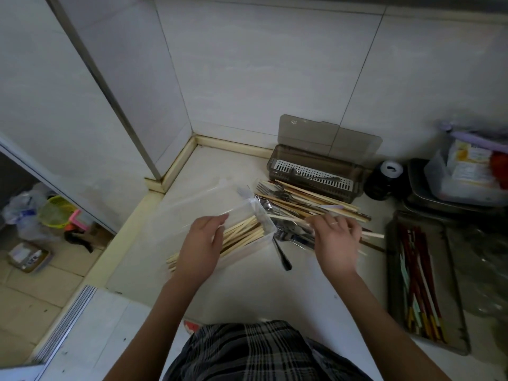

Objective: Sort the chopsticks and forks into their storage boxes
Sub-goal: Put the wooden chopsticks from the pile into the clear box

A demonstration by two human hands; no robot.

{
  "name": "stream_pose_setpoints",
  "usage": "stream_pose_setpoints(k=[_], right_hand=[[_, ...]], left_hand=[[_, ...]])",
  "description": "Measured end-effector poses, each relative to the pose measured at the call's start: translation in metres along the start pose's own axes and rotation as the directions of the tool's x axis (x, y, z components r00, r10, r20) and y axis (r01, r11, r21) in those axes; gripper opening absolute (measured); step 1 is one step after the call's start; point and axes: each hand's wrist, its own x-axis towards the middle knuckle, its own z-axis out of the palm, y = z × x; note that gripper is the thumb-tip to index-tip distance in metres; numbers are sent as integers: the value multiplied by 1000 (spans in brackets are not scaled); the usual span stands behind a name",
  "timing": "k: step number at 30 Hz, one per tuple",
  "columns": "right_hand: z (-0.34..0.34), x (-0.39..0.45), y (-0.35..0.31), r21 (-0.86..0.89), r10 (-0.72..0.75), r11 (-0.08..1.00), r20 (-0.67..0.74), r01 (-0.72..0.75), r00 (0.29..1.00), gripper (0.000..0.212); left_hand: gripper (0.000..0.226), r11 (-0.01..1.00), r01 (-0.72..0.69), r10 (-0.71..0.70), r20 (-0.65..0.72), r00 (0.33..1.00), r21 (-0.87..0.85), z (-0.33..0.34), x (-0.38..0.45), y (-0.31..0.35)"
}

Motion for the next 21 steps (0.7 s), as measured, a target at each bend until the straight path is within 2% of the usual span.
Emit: stream_pose_setpoints(k=[3,6,8,12,14,17,19,21], right_hand=[[-2,-1,-5,-40,22,999,-25,-23,999,34],[-1,-5,-7,-30,163,986,-6,-163,987,31],[-1,-8,-6,5,200,980,-10,-200,980,29],[-6,-8,-11,122,32,992,-66,-24,997,26],[-8,-4,-20,246,-73,965,-83,92,994,15],[-8,-1,-36,379,-198,899,-91,217,976,20],[-5,-1,-37,406,-204,888,-76,217,976,17],[2,-4,-28,381,-74,922,-5,70,997,19]], left_hand=[[30,998,-70,70,16,997,9,3,10,24],[30,992,-125,124,77,989,14,8,14,31],[32,987,-160,156,111,981,24,10,12,31],[36,981,-187,178,130,975,60,15,7,32],[40,970,-227,212,153,965,83,19,7,35],[38,933,-307,258,244,935,189,24,4,37],[33,960,-234,187,277,943,151,21,3,33],[29,988,-122,91,271,958,100,13,3,21]])
